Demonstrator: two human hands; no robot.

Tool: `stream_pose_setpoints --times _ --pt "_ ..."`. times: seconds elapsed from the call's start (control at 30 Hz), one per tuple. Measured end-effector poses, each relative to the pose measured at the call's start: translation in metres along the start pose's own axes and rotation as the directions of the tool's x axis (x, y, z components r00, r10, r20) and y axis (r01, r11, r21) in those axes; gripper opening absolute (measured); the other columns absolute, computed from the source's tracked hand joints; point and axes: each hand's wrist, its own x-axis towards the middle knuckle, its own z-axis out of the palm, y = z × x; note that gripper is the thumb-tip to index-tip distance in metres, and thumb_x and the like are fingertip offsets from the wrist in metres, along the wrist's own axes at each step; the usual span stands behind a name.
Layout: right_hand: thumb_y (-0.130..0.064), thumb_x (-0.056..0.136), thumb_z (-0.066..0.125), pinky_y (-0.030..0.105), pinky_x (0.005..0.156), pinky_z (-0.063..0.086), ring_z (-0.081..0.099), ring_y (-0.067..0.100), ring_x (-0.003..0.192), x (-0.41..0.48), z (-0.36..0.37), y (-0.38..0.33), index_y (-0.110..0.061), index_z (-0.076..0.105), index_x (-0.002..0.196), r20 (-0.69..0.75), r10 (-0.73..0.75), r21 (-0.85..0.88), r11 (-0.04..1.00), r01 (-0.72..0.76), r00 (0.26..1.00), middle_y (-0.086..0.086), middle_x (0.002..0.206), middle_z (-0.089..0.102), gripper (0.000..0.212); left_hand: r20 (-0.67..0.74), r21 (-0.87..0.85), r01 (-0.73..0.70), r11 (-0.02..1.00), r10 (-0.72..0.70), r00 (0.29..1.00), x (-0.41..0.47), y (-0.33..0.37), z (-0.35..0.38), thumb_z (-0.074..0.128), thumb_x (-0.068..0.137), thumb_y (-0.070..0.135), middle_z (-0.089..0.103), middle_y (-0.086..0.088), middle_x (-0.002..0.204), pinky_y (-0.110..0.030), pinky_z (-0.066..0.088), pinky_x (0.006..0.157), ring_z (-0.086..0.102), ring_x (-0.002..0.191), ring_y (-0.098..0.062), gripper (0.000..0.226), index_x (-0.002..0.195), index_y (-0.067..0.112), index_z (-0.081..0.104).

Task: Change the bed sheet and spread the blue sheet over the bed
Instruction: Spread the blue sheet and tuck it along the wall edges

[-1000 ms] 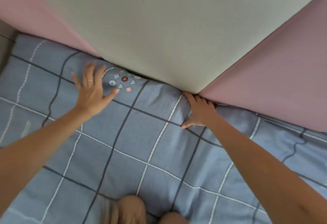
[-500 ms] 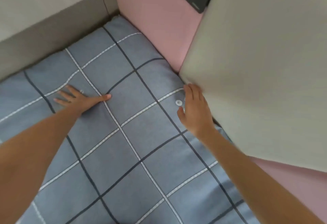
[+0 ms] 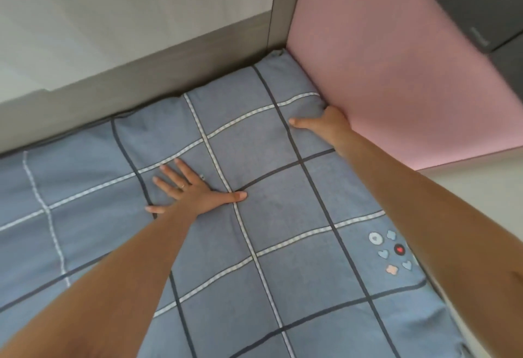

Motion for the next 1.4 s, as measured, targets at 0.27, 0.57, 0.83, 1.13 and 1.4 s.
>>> stream_pose_setpoints --times 0.27,0.57,0.83,1.13,1.4 --pt "-0.04 0.076 0.076 0.034 0.095 0.044 0.055 0.03 0.116 0.03 0.023 0.003 -0.007 0.051 0.124 -0.163 -0.204 -0.198 0.965 0.171 0.965 0.013 0.127 0.059 0.063 -0.014 0.006 0.03 1.0 -0.029 0.999 0.008 0.001 0.006 0.062 0.03 0.091 -0.054 -0.007 0.138 -0.074 -0.009 0.1 -0.042 0.132 -0.034 0.164 0.13 0.022 -0.049" --pt "-0.034 0.092 0.044 0.052 0.114 0.022 0.031 0.036 0.137 -0.078 0.059 0.012 -0.008 0.038 0.143 -0.298 -0.676 -0.66 0.656 0.366 0.674 0.02 0.148 0.035 0.057 -0.073 0.024 0.03 0.999 -0.029 0.997 0.008 0.0 0.009 0.058 0.031 0.093 -0.051 -0.006 0.14 -0.074 -0.008 0.1 -0.039 0.135 -0.033 0.162 0.129 0.022 -0.049" --pt "-0.056 0.094 0.027 0.067 0.106 0.017 0.031 0.034 0.137 -0.246 0.045 0.233 -0.03 0.034 0.145 -0.056 -0.504 -0.814 0.523 0.253 0.862 0.004 0.157 0.023 0.058 -0.141 0.004 0.002 1.0 -0.002 0.99 0.0 -0.008 0.013 0.039 0.051 0.097 -0.04 -0.005 0.149 -0.072 -0.008 0.103 -0.031 0.14 -0.03 0.139 0.14 0.022 -0.036" --pt "-0.039 0.099 0.026 0.057 0.111 0.016 0.024 0.028 0.141 -0.419 0.009 0.358 -0.012 0.031 0.143 -0.37 -0.181 -0.616 0.782 -0.095 0.911 0.01 0.155 0.022 0.052 -0.378 0.058 -0.517 0.854 0.498 0.781 -0.117 0.009 0.203 0.021 0.076 0.065 0.015 -0.02 0.155 -0.061 0.007 0.109 0.012 0.145 -0.031 0.091 0.144 0.006 0.03" --pt "-0.069 0.066 0.051 0.07 0.104 0.009 0.001 0.027 0.147 -0.554 0.075 0.475 -0.045 0.023 0.146 0.33 -0.436 -0.789 0.359 0.498 0.837 -0.012 0.159 0.0 0.088 -0.032 0.37 -0.645 0.668 0.703 0.71 -0.236 -0.037 0.401 0.011 0.068 0.073 -0.006 -0.013 0.159 -0.065 0.001 0.108 -0.011 0.146 -0.025 0.102 0.151 0.014 0.014"
